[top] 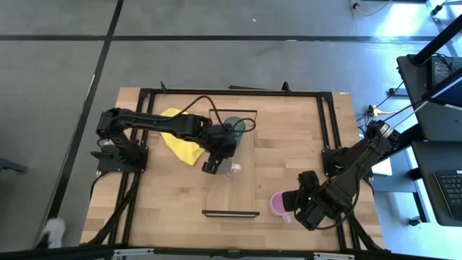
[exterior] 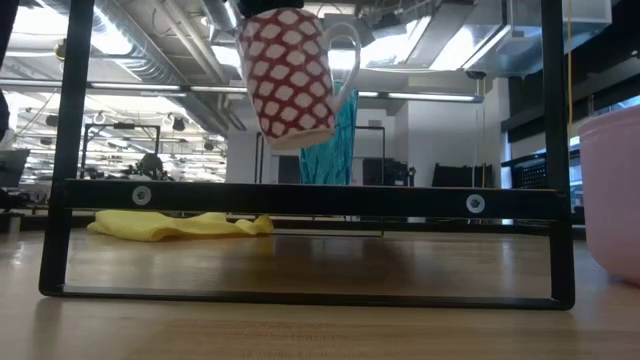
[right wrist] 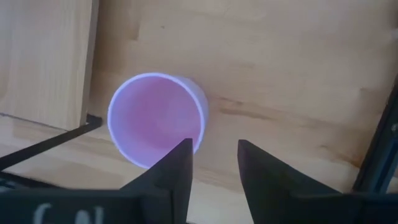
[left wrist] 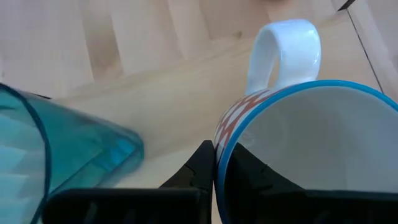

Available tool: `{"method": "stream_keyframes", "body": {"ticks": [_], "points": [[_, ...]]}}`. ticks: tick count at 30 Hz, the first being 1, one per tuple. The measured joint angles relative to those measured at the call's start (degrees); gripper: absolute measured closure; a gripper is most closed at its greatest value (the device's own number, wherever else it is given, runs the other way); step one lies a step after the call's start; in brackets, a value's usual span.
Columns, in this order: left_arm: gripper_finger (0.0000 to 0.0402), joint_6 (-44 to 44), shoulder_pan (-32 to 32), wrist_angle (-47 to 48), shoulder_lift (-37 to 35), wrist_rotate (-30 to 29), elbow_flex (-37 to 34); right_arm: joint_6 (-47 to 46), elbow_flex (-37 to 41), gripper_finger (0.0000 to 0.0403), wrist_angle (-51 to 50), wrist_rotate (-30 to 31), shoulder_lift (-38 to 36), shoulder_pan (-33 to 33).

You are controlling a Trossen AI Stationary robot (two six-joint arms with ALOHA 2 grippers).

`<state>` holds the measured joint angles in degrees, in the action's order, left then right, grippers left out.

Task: Stack small to large cups/mugs on shelf
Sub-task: Put the red pattern mug on the shelf

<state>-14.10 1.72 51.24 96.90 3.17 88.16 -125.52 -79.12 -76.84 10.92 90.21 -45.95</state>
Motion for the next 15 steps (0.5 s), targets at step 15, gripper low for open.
{"method": "stream_keyframes", "body": {"ticks": [15], "points": [[0.0385,3.06,-0.95,-1.25,1.79,0.95,-0.04,-0.21,9.18,0.0274,17.76,-0.42,0.05,0.0]]}}
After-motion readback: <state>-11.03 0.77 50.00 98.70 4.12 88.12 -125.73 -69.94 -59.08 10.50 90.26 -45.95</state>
